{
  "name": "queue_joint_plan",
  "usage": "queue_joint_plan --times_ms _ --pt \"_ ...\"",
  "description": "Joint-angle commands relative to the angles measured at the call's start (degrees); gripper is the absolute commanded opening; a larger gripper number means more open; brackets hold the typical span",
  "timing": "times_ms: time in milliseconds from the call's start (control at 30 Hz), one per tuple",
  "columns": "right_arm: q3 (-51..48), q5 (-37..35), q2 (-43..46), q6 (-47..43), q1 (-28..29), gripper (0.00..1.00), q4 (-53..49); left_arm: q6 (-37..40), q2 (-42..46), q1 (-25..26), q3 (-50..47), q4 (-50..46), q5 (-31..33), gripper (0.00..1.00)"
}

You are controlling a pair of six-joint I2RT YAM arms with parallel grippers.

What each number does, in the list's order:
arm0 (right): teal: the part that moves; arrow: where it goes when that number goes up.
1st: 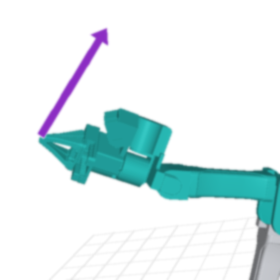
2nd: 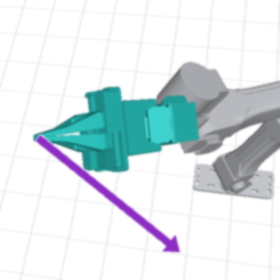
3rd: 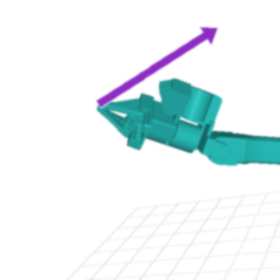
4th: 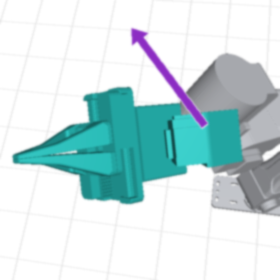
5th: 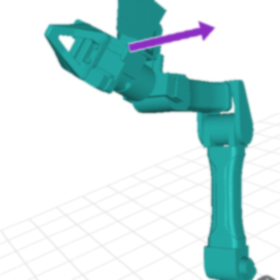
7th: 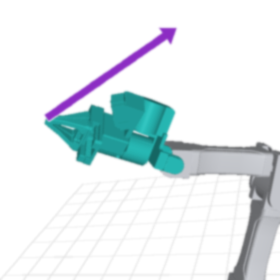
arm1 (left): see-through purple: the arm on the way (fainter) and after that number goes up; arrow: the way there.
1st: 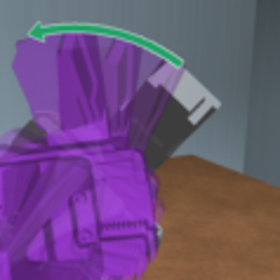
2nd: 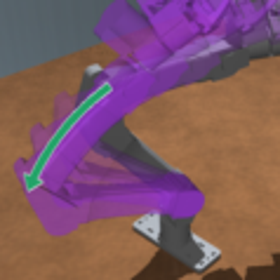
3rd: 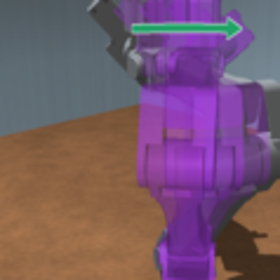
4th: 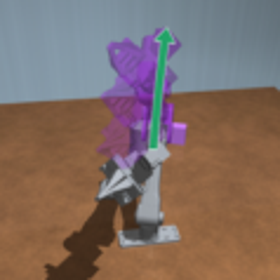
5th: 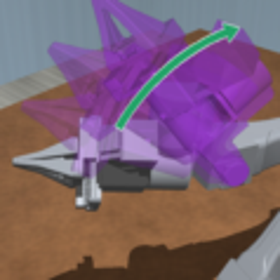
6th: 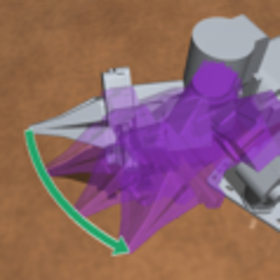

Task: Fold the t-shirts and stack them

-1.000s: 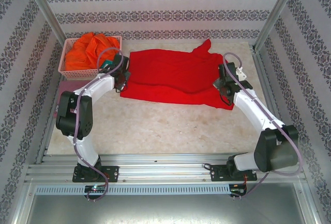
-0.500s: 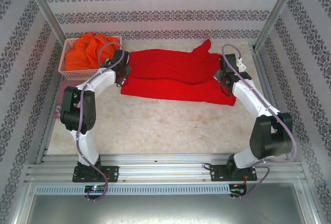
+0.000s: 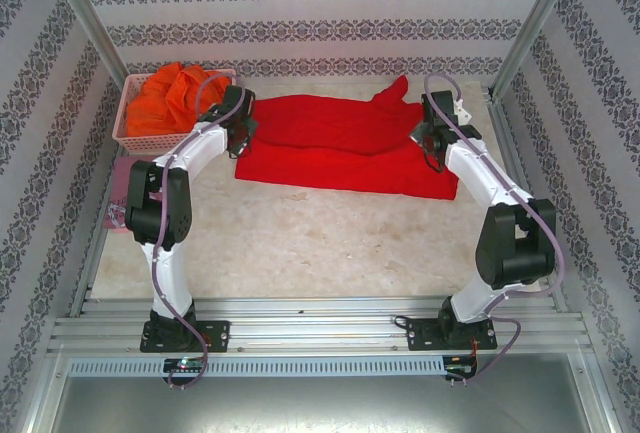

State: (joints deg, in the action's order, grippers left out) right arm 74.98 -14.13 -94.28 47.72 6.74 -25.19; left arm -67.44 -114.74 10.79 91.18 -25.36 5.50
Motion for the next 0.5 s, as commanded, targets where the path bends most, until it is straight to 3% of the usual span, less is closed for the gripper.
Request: queue_joint_plan --times_ms 0,467 --pt "2.6 -0.3 -1.0 -1.5 -1.1 0.0 0.2 1.8 -1.1 -0.4 2.5 -2.5 -0.4 0.0" --pt "5.0 2.7 -3.6 -3.8 -3.8 0.0 0.3 3.1 -5.2 -0.4 8.4 -4.6 -2.5 0.0"
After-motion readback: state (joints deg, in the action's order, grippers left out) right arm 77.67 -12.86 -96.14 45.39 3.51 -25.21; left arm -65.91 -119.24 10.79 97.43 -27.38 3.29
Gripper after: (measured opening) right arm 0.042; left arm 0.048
